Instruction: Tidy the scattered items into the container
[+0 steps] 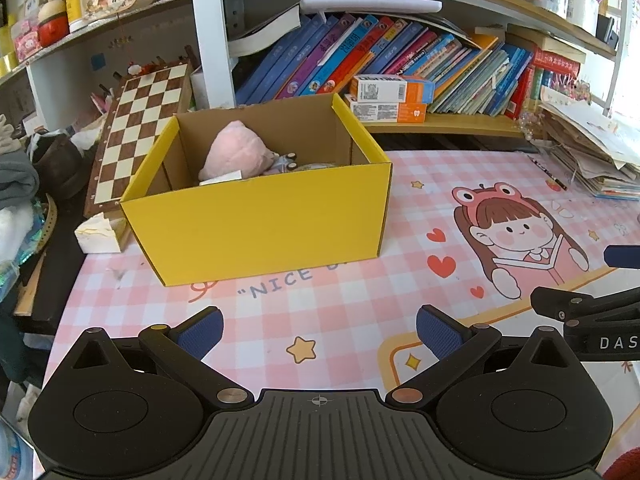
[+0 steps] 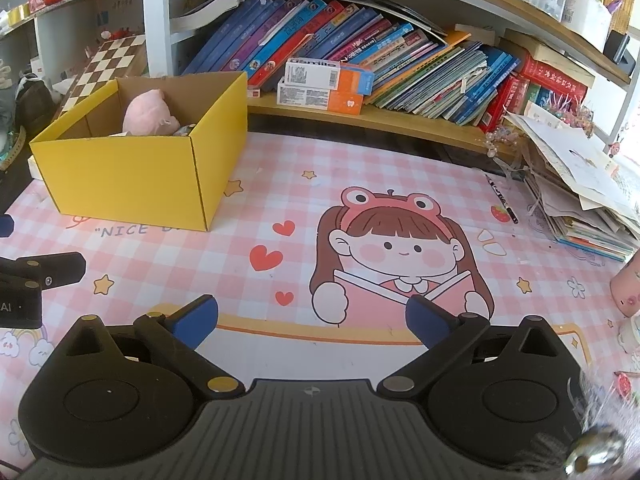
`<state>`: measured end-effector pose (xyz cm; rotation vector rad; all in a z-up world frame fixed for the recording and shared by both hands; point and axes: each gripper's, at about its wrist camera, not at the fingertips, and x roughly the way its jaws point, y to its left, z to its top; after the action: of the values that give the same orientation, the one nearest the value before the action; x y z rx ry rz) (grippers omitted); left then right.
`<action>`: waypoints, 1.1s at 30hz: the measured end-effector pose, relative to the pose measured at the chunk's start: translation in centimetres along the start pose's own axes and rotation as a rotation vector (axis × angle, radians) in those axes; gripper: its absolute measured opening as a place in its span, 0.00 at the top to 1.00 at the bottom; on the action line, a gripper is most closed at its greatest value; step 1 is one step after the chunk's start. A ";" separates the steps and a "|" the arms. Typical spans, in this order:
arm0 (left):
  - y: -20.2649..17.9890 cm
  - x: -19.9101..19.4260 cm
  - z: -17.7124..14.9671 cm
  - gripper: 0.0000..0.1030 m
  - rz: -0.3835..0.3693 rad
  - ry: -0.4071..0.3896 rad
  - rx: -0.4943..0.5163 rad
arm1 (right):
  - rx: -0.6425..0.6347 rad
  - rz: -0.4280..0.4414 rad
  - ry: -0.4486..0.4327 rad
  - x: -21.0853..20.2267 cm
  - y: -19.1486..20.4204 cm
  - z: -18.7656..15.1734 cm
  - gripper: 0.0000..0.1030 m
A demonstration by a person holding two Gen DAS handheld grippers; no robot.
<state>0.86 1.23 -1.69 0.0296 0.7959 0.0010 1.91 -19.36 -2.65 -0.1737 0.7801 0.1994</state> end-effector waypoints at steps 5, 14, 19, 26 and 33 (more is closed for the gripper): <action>-0.1 0.2 0.1 0.00 -0.001 0.006 0.001 | 0.006 -0.003 0.006 0.2 0.0 0.0 0.02; -0.3 0.5 0.2 0.00 0.016 0.007 0.020 | 0.011 -0.003 0.012 0.5 -0.3 0.2 0.02; -0.3 0.5 0.2 0.00 0.017 0.009 0.023 | 0.013 -0.004 0.015 0.7 -0.5 0.2 0.02; -0.3 0.6 0.2 0.00 0.019 0.011 0.029 | 0.013 -0.004 0.020 0.8 -0.4 0.2 0.02; -0.2 0.7 0.2 0.00 0.019 0.015 0.024 | 0.011 -0.002 0.021 0.8 -0.4 0.2 0.02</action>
<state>1.46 1.01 -2.03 0.0603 0.8111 0.0094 2.66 -19.61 -3.05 -0.1667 0.8019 0.1915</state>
